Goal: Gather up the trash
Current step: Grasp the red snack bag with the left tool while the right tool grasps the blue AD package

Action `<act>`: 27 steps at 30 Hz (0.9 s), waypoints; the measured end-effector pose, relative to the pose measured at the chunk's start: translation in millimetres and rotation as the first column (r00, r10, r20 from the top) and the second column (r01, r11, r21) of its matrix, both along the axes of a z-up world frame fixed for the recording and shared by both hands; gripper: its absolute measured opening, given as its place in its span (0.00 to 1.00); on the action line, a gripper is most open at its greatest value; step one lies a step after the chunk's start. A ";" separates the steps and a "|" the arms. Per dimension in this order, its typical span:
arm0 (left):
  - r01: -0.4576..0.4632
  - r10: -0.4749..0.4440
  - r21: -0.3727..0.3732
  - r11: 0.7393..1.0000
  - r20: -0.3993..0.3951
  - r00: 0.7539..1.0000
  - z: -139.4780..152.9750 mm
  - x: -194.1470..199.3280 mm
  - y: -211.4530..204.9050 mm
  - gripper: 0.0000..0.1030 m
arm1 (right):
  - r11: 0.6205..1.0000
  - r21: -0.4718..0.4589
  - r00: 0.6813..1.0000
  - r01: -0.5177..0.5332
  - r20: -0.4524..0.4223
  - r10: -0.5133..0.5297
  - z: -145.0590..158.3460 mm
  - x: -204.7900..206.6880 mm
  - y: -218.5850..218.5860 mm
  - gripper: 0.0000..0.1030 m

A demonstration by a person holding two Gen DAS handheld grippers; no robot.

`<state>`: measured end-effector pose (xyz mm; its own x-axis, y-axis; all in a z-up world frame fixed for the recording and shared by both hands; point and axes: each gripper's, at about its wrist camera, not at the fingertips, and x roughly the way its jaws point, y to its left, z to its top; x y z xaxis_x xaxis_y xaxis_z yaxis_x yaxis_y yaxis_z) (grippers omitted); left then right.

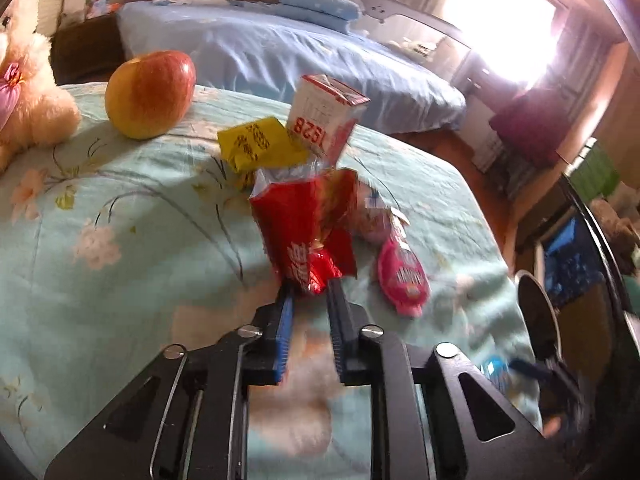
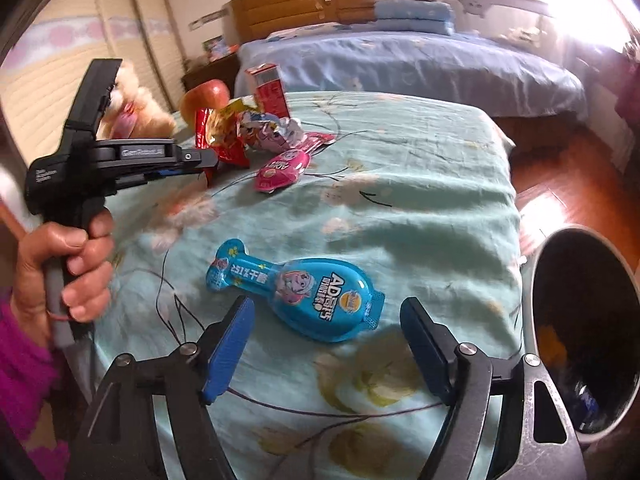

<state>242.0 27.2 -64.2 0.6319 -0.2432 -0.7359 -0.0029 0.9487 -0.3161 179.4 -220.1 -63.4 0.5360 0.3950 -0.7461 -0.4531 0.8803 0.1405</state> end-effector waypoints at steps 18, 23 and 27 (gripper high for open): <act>0.064 -0.072 -0.063 0.996 -0.130 0.989 -13.7 -65.5 -5.7 0.13 | 0.986 -0.052 0.988 -0.157 -0.006 0.157 -4.5 25.9 3.6 0.60; -0.013 0.005 -0.085 0.996 -0.097 0.995 -14.5 -69.4 -0.5 0.13 | 1.000 0.024 0.999 0.005 -0.041 -0.004 -5.4 18.3 -2.2 0.60; -0.003 -0.002 -0.059 0.998 -0.078 0.997 -15.3 -70.4 -0.1 0.26 | 0.995 0.055 0.997 0.078 -0.029 -0.077 -6.8 11.5 -1.4 0.60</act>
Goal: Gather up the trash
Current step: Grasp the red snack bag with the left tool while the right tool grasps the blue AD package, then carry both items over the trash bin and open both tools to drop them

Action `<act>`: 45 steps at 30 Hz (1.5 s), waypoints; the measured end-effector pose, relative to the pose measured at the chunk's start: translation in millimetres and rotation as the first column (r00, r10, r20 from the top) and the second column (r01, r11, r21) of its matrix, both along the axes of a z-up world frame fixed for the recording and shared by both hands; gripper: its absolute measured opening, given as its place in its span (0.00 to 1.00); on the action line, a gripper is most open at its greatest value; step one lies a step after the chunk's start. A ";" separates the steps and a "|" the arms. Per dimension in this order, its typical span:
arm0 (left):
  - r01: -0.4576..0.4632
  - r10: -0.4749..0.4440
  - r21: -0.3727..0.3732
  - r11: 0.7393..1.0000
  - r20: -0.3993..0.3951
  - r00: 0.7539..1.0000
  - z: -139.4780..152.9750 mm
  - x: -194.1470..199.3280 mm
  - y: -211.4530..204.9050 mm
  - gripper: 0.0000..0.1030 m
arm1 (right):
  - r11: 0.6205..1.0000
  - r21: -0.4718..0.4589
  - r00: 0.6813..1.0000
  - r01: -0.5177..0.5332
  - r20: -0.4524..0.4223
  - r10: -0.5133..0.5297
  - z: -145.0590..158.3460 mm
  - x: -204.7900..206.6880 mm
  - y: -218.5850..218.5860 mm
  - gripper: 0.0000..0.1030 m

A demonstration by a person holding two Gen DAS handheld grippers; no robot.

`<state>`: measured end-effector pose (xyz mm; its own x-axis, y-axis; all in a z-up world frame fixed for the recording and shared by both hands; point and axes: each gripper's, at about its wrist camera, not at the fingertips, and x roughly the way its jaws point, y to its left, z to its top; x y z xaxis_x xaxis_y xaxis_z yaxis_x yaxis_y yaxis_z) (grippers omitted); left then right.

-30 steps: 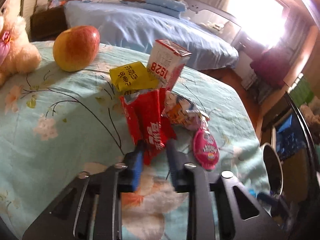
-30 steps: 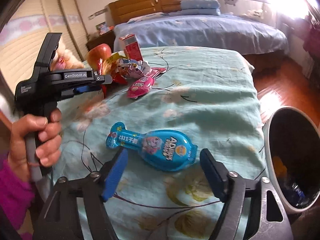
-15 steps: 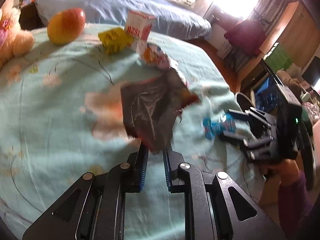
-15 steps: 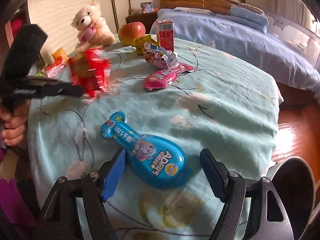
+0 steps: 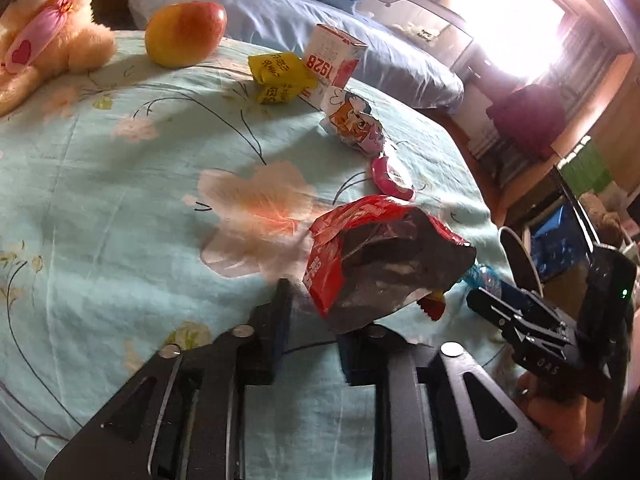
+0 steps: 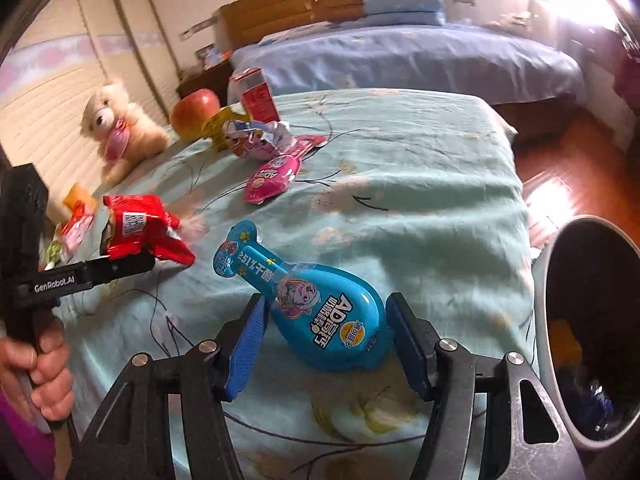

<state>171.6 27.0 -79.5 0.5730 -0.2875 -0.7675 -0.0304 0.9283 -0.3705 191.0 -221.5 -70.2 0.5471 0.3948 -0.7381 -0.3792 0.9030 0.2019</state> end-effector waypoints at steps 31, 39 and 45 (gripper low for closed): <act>0.343 -0.350 0.076 0.936 0.111 0.930 13.9 41.4 -20.0 0.16 | 0.987 -0.157 0.999 -0.031 0.026 0.036 -1.2 1.5 9.2 0.55; 0.194 -0.205 0.117 0.974 0.090 0.975 14.1 41.8 -15.1 0.56 | 0.996 -0.079 0.999 0.048 0.028 -0.045 3.3 -11.6 -0.3 0.55; 0.139 -0.159 0.143 0.980 0.138 0.978 21.2 49.8 -29.6 0.42 | 0.987 0.077 0.990 0.140 0.006 -0.141 8.1 -20.6 -22.4 0.55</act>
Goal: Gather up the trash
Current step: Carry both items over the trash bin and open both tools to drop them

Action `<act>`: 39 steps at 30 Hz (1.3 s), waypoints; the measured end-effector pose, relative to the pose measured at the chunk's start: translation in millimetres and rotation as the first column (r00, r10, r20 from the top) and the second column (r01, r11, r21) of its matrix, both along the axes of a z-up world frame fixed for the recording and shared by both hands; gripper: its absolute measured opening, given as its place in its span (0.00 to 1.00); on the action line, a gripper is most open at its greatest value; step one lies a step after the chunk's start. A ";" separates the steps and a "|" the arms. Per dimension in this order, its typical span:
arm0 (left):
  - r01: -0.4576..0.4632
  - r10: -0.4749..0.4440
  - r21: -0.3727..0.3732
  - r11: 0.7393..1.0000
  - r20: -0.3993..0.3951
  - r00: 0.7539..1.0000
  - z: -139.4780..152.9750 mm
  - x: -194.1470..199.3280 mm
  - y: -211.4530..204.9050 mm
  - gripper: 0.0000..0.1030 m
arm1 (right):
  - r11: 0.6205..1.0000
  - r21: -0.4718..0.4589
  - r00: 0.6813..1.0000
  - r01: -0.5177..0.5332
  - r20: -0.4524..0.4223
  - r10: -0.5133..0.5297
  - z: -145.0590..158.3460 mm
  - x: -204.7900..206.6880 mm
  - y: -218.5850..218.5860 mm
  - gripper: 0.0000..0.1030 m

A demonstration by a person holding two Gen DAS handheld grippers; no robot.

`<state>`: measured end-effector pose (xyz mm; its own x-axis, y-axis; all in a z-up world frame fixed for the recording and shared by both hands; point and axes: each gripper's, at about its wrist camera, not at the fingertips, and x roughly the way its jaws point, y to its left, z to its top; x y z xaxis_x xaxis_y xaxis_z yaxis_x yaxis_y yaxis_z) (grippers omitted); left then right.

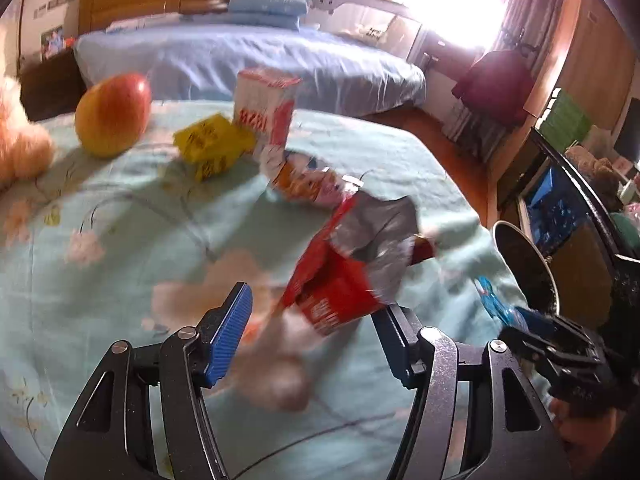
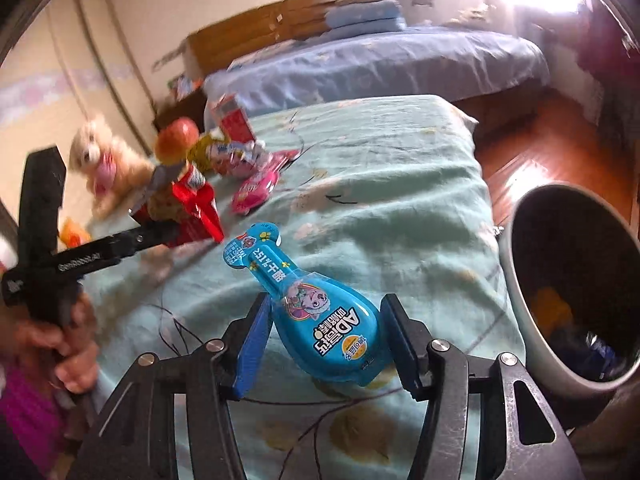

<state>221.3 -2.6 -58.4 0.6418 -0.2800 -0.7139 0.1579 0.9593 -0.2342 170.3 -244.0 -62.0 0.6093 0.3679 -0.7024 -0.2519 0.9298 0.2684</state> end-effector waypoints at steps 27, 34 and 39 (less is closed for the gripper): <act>0.129 -0.132 -0.056 0.990 -0.051 0.990 14.8 -32.9 -104.3 0.12 | 0.982 0.011 0.981 0.191 0.046 -0.191 8.3 -30.7 -71.2 0.55; 0.182 -0.185 -0.061 0.981 -0.049 0.981 17.5 -34.7 -130.8 0.12 | 0.964 0.012 0.963 0.264 0.055 -0.264 9.1 -36.5 -100.5 0.55; 0.216 -0.219 -0.059 0.975 -0.041 0.975 19.5 -34.2 -146.3 0.12 | 0.951 0.010 0.949 0.310 0.061 -0.310 8.4 -36.9 -119.9 0.55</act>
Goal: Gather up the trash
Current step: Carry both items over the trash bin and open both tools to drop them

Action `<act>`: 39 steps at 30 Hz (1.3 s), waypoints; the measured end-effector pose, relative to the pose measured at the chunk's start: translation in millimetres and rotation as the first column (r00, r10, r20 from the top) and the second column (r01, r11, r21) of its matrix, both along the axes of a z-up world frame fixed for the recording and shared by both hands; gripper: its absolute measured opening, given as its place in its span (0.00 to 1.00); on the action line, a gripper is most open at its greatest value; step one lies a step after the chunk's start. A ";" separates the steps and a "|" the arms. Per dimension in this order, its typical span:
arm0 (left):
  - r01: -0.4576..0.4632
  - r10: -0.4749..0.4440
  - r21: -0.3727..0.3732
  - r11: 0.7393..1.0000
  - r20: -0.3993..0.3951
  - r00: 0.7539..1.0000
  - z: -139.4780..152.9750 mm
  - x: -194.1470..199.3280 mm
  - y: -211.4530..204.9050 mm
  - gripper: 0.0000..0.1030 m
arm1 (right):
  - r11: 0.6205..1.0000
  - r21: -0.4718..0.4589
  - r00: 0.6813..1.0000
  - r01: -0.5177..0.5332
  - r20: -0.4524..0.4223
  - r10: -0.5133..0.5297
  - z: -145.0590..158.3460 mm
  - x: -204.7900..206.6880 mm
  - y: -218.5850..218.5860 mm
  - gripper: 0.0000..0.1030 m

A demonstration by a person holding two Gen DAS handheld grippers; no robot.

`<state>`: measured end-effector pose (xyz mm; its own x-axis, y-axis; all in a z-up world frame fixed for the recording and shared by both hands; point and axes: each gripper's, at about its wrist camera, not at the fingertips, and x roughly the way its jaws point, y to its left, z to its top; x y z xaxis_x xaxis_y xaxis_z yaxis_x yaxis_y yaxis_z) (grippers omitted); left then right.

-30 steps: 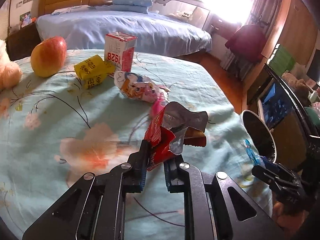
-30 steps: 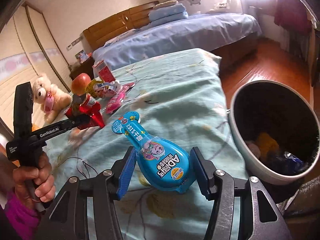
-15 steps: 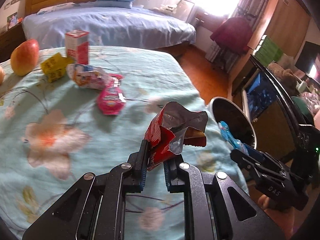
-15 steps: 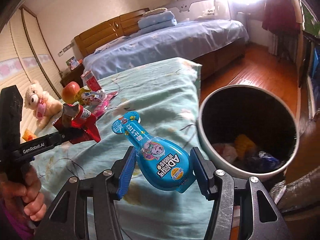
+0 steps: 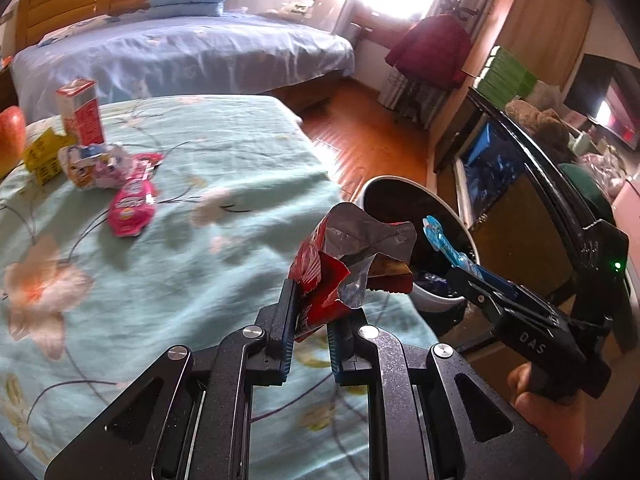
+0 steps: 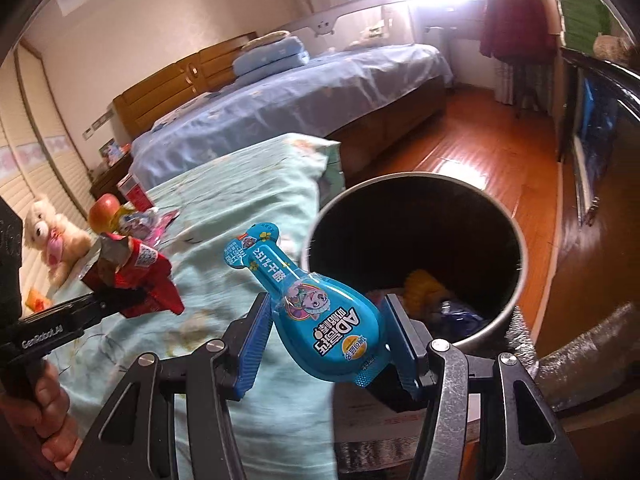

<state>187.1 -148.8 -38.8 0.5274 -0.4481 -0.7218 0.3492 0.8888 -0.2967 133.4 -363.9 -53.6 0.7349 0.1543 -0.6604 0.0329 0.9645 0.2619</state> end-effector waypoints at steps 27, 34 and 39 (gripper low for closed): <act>0.120 -0.120 -0.029 0.992 -0.014 0.993 5.7 31.1 -77.1 0.12 | 0.993 -0.012 0.993 0.117 -0.033 -0.117 -6.1 20.4 -62.9 0.55; 0.135 -0.135 -0.025 0.991 -0.021 0.991 3.0 38.4 -90.2 0.13 | 0.993 -0.018 0.993 0.114 -0.041 -0.115 -5.8 29.2 -67.3 0.55; 0.138 -0.139 -0.027 0.990 -0.030 0.990 0.6 45.3 -98.0 0.13 | 0.993 -0.016 0.992 0.120 -0.044 -0.121 -5.9 32.9 -72.4 0.55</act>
<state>232.4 -246.8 -38.2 0.4356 -0.5331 -0.7253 0.4585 0.8248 -0.3309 166.3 -436.3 -59.6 0.7172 0.0573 -0.6945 0.1604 0.9563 0.2446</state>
